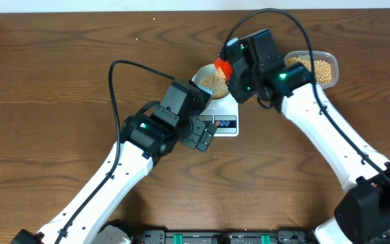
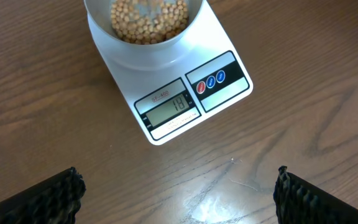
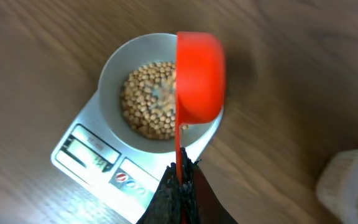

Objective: Scoop item into bowl and weigh 50g on scale
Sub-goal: 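Move the empty scoop back to the chickpea tub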

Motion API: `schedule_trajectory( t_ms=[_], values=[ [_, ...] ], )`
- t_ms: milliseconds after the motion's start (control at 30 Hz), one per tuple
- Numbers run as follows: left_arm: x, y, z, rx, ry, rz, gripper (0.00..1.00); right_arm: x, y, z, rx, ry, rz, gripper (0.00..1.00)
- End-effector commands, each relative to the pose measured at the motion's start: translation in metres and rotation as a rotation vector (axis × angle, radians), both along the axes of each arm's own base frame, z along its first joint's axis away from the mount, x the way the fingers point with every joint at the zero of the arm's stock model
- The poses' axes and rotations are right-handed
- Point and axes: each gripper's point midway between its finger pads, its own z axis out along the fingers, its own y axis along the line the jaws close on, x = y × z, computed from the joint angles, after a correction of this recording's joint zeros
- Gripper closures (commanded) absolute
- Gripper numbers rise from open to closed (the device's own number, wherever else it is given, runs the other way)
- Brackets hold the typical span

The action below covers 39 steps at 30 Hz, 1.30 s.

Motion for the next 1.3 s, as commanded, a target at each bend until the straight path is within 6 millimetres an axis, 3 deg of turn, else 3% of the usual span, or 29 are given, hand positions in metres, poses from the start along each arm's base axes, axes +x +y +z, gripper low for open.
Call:
schedule_trajectory(
  t_ms=[0, 300, 467, 567, 733, 833, 1067, 1167, 1267],
  values=[
    [-0.001, 0.001, -0.002, 0.003, 0.006, -0.011, 0.01, 0.002, -0.002, 0.010, -0.102, -0.082, 0.002, 0.99],
    [0.000, 0.001, -0.002, 0.003, 0.006, -0.011, 0.01, 0.003, 0.002, 0.015, -0.069, -0.088, -0.011, 0.99],
    [-0.001, 0.001, -0.002, 0.003, 0.006, -0.011, 0.01, 0.009, -0.001, 0.033, 0.103, -0.056, -0.047, 0.99],
    [0.000, 0.001, -0.002, 0.003, 0.006, -0.011, 0.01, 0.014, -0.015, 0.044, 0.189, -0.037, -0.073, 0.99],
    [0.000, 0.001, -0.002, 0.003, 0.006, -0.011, 0.01, 0.030, -0.078, 0.059, 0.293, -0.019, -0.208, 0.99],
    [0.000, 0.001, -0.002, 0.003, 0.006, -0.011, 0.01, 0.039, -0.138, 0.053, 0.276, -0.011, -0.339, 0.99],
    [0.000, 0.001, -0.002, 0.003, 0.006, -0.011, 0.01, 0.041, -0.223, 0.043, 0.186, -0.017, -0.552, 0.99],
    [-0.001, 0.001, -0.002, 0.003, 0.006, -0.011, 0.01, 0.039, -0.242, 0.036, 0.137, -0.010, -0.599, 0.99],
    [0.000, 0.001, -0.002, 0.003, 0.006, -0.011, 0.01, 0.040, -0.247, 0.024, 0.110, 0.017, -0.600, 0.99]
  ],
)
